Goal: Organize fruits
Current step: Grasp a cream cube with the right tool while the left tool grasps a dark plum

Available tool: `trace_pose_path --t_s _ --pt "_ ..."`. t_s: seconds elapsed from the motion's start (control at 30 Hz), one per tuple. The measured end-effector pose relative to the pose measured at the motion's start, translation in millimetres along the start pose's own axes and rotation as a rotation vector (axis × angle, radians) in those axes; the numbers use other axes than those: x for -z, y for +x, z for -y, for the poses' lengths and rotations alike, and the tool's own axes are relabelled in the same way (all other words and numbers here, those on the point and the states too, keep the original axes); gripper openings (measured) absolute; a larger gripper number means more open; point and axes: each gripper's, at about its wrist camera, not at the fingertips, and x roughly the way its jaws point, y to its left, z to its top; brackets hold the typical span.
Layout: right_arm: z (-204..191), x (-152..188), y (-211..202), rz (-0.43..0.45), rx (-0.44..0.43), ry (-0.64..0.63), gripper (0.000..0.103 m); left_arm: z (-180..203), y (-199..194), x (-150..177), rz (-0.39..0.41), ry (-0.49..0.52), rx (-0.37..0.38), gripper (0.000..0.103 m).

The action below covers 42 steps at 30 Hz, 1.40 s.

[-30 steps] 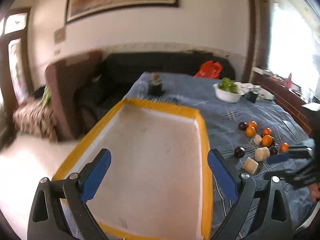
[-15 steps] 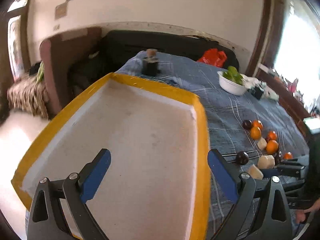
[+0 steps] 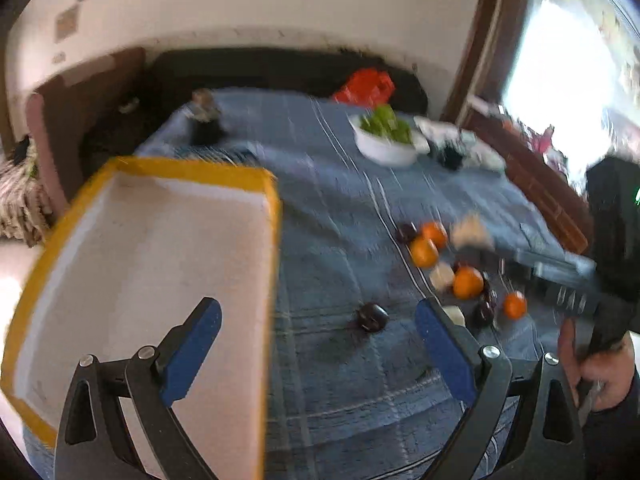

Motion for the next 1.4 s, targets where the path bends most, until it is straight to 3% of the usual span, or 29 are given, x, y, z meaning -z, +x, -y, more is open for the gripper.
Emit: trace_pose_path --t_s 0.17,0.47,0.6,0.7,0.77,0.8,0.97,1.17,1.27,1.4 --pt "27 3 5 0.035 -0.075 0.072 0.033 27 38 2 -0.085 0.052 -0.025 0.096" --pt "30 4 -9 0.091 -0.119 0.051 0.033 43 81 5 -0.183 0.101 -0.083 0.077" --pt "30 6 -10 0.093 -0.133 0.056 0.033 51 84 13 -0.173 0.161 -0.146 0.072" --pt "29 7 -7 0.083 -0.136 0.054 0.033 51 81 16 -0.150 0.183 -0.204 0.051" --pt "28 8 -3 0.075 -0.133 0.057 0.033 47 77 15 -0.134 0.170 -0.215 0.026" --pt "28 8 -2 0.071 -0.135 0.058 0.033 45 75 14 -0.135 0.154 -0.191 0.023" --pt "28 9 2 0.066 -0.131 0.056 0.033 46 65 17 -0.116 0.135 -0.120 0.022" --pt "26 12 6 0.053 -0.122 0.034 0.033 39 16 13 -0.020 0.094 -0.059 0.023" --pt "22 13 8 0.051 -0.126 0.017 0.033 14 -15 11 0.040 0.052 -0.091 0.023" --pt "14 15 11 0.033 -0.153 -0.010 0.033 -39 -38 14 0.069 -0.028 -0.216 0.023"
